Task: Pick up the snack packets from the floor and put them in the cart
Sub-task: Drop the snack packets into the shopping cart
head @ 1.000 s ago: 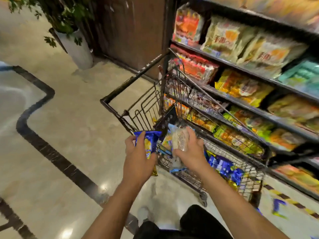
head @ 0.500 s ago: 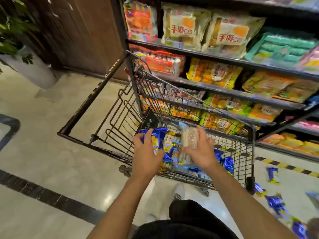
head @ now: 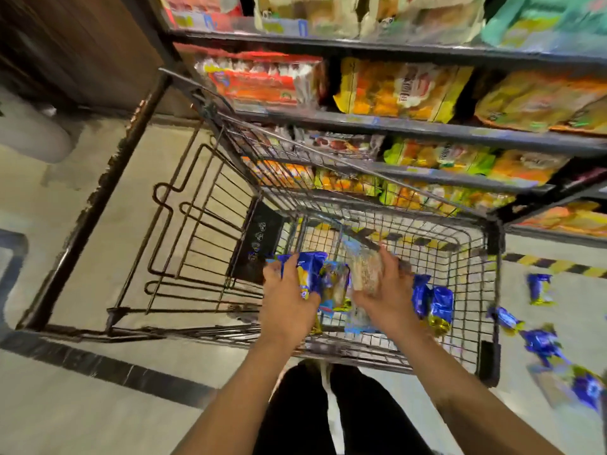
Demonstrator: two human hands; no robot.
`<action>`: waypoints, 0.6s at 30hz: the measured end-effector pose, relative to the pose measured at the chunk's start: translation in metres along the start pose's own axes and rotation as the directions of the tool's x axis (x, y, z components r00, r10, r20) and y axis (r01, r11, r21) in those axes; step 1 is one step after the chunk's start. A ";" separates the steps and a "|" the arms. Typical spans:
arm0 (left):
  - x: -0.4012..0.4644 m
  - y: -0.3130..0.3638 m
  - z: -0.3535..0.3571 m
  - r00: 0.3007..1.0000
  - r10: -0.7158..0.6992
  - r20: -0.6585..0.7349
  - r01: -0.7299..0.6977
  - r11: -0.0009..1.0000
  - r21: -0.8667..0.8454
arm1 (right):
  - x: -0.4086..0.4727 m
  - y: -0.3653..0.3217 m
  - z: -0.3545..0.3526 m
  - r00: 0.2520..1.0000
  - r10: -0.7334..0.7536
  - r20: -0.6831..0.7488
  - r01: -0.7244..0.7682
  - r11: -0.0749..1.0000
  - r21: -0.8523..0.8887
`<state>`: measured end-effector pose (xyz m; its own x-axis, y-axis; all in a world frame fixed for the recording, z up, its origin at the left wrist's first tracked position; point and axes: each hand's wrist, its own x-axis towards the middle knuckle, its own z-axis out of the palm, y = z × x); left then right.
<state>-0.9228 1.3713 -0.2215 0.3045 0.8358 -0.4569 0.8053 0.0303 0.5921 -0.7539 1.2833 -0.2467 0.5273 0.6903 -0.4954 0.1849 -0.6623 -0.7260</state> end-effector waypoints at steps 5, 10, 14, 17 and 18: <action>0.036 -0.011 0.033 0.994 -0.059 0.091 0.053 0.996 0.070 | 0.029 0.028 0.022 0.996 0.085 0.004 -0.085 0.996 -0.027; 0.072 -0.022 0.076 0.977 -0.097 0.189 0.057 0.977 0.206 | 0.056 0.054 0.048 0.986 0.166 -0.014 -0.167 0.986 -0.021; 0.101 -0.038 0.106 0.969 -0.103 0.226 0.060 0.980 0.188 | 0.074 0.078 0.071 0.964 0.264 -0.033 -0.266 0.960 -0.088; 0.116 -0.053 0.126 0.961 -0.114 0.253 0.069 0.982 0.178 | 0.084 0.093 0.087 0.937 0.343 -0.061 -0.348 0.932 -0.101; 0.119 -0.058 0.131 0.957 -0.120 0.263 0.075 0.981 0.176 | 0.086 0.096 0.090 0.933 0.353 -0.072 -0.359 0.926 -0.116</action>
<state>-0.8664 1.3972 -0.3971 0.3284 0.6521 -0.6833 0.9029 -0.0042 0.4299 -0.7653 1.3048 -0.4017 0.6172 0.3889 -0.6839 0.0776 -0.8951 -0.4390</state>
